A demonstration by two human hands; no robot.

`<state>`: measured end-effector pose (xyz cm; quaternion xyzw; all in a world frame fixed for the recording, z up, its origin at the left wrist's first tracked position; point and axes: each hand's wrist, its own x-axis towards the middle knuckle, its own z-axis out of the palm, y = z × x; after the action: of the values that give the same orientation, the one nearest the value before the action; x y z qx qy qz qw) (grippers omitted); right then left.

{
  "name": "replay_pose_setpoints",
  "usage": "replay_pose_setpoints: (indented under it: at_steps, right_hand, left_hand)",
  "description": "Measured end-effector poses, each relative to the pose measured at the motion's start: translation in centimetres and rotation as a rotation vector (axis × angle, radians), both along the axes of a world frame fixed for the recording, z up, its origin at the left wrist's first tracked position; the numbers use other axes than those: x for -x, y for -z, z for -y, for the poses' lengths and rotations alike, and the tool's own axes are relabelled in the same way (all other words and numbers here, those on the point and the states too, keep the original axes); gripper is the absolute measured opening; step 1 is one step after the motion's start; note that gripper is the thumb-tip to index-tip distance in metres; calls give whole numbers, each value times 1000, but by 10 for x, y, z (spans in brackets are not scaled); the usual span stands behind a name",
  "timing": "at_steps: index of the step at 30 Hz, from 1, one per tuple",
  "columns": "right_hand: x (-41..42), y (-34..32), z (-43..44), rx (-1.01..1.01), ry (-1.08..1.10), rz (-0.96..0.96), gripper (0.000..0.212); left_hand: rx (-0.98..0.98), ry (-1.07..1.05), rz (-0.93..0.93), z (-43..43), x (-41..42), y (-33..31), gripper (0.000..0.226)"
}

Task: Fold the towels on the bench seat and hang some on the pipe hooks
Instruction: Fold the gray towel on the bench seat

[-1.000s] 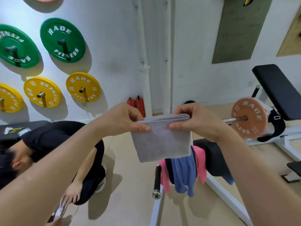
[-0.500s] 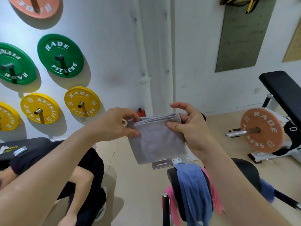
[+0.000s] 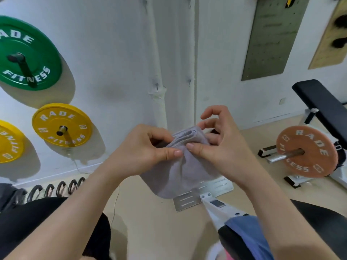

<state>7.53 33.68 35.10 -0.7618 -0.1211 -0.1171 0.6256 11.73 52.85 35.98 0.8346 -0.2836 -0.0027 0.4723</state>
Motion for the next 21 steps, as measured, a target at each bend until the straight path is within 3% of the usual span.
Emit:
replay_pose_setpoints:
  at_steps: [4,8,16,21]
  right_hand:
    - [-51,0,-37,149,-2,-42,28]
    - [-85,-20,-65,249,-124,-68,27]
    - [-145,-26,-103,45,-34,18,13]
    - [-202,-28,-94,58,-17,64,15]
  left_hand:
    - [126,-18,-61,-55,-53,-8,16]
    - [127,-18,-51,-88,-83,-23,18]
    - [-28,-52,188,-105,-141,-25,30]
    - [28,-34,123,-90,-198,-29,22]
